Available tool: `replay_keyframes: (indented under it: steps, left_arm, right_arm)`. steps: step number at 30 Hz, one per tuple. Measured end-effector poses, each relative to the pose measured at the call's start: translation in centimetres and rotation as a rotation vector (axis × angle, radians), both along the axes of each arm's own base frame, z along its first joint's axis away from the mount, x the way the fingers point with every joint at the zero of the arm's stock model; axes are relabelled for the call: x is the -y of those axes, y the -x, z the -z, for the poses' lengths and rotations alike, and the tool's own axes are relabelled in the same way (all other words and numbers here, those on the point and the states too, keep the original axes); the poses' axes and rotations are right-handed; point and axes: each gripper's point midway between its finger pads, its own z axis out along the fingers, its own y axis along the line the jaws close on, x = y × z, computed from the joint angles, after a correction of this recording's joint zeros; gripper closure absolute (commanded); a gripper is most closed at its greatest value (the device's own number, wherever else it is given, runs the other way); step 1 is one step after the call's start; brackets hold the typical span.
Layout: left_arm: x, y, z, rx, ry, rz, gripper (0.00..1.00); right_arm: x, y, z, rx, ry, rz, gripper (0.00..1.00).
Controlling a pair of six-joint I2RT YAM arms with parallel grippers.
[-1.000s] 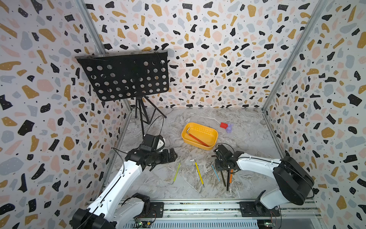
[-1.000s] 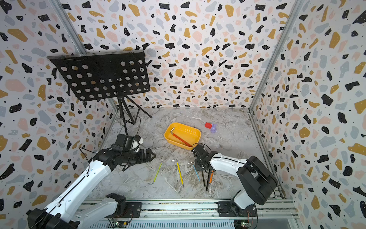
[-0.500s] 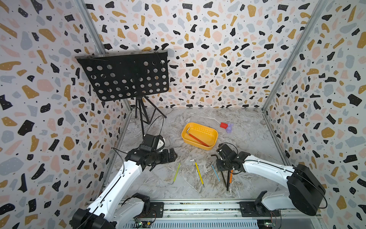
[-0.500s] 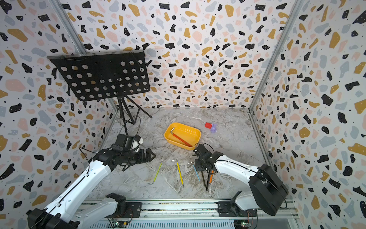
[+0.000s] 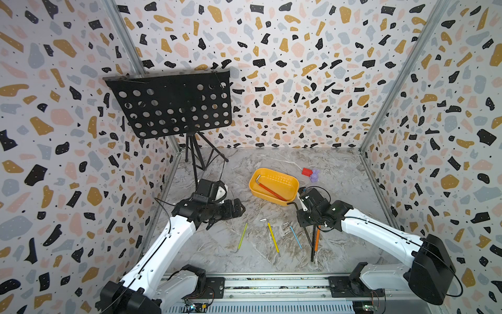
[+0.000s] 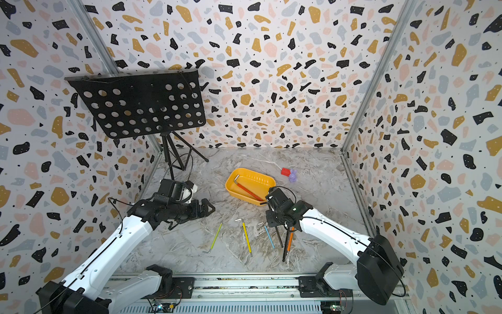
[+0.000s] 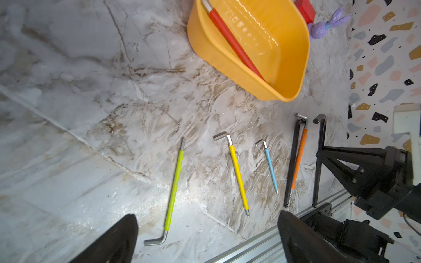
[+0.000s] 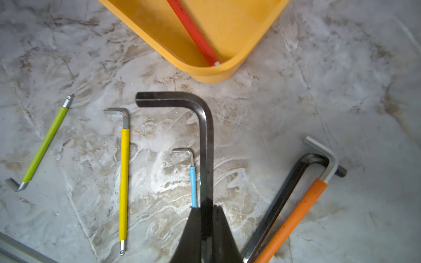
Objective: Put the hex key on the desktop into the storage box
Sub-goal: Pick up the Allen key from the center of the board, then place the Allen key in the storage box.
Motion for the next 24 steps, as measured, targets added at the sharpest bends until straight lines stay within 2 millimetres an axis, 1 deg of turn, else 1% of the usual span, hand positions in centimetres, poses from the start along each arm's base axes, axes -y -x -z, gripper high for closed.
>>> replay_keyframes:
  steps: [6, 9, 11, 13, 17, 24]
  left_arm:
    - [1.8, -3.4, -3.0, 0.04, 0.048, 0.022, 0.0]
    - [2.3, -5.1, -3.6, 0.06, 0.047, 0.034, 0.0]
    - [2.3, -5.8, -3.4, 0.069, 0.037, 0.032, 0.0]
    - [2.2, -6.2, -2.7, 0.067, 0.021, 0.023, 0.0]
    - [1.9, -6.2, -1.3, 0.049, 0.005, 0.011, 0.0]
    - [1.7, -7.0, -1.8, 0.071, 0.051, 0.004, 0.0]
  right_arm:
    - [-1.4, -1.7, -2.7, 0.053, 0.016, -0.06, 1.0]
    - [-2.0, -2.6, -3.4, 0.067, 0.028, -0.081, 1.0]
    - [-2.3, -3.1, -3.6, 0.068, 0.04, -0.092, 1.0]
    - [-2.8, -3.8, -3.6, 0.068, 0.05, -0.105, 1.0]
    - [-3.5, -5.6, -3.6, 0.062, 0.061, -0.116, 1.0]
    - [-3.9, -9.1, -3.0, 0.051, 0.084, -0.122, 1.0]
